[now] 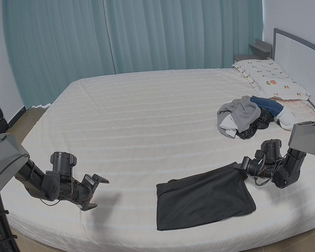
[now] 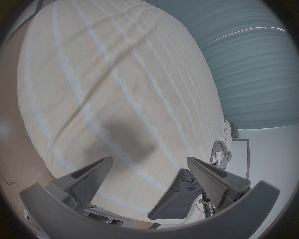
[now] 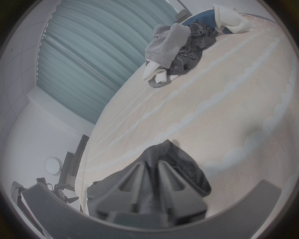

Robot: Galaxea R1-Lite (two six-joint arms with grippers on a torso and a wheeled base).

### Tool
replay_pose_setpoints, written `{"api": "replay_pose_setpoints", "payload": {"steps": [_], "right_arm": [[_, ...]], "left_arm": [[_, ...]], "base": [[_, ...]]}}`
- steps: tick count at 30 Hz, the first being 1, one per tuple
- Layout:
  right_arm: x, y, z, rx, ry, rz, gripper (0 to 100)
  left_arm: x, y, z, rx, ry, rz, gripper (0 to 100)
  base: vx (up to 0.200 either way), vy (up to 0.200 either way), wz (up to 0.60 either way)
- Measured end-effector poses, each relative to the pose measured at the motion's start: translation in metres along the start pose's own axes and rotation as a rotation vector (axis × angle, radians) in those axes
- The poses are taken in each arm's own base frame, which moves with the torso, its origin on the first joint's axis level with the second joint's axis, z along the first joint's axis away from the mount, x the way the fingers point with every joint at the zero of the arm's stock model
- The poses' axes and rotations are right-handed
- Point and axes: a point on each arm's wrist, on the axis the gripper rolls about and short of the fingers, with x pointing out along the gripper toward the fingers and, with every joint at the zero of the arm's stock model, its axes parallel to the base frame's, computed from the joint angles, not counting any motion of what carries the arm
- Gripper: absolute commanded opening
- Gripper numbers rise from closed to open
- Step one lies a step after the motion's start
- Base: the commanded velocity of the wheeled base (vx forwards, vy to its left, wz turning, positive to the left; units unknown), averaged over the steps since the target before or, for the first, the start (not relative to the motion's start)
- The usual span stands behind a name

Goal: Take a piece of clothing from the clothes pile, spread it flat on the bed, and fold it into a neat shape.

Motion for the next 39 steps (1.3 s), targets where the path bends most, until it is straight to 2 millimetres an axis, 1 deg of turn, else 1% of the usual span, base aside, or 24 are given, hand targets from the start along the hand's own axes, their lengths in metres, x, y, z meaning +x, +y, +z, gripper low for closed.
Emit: {"api": "replay_pose_setpoints", "payload": {"steps": [6,14,19,24,30,33,39], "right_arm": [[-0.006,0.003,-0.001,0.0,0.0,0.0,100],[-0.04,0.016,-0.005,-0.002,0.029,-0.011,100],[-0.059,0.024,-0.014,-0.024,0.07,-0.024,100],[-0.083,0.017,-0.035,-0.067,0.137,-0.06,100],[-0.107,0.008,-0.053,-0.105,0.158,-0.021,100],[-0.112,-0.001,-0.063,-0.124,0.192,-0.033,100],[-0.112,-0.009,-0.074,-0.131,0.241,-0.05,100]], "left_arm": [[0.0,0.0,0.0,0.001,0.0,0.0,100],[0.0,0.0,0.0,0.002,0.0,0.0,100],[0.0,0.0,0.0,0.002,0.0,0.0,100],[0.0,0.0,0.0,0.002,0.0,0.0,100],[0.0,0.0,0.0,0.002,0.0,0.0,100],[0.0,0.0,0.0,0.002,0.0,0.0,100],[0.0,0.0,0.0,0.001,0.0,0.001,100]], "base": [[0.0,0.0,0.0],[0.0,0.0,0.0],[0.0,0.0,0.0],[0.0,0.0,0.0],[0.0,0.0,0.0],[0.0,0.0,0.0],[0.0,0.0,0.0]]}}
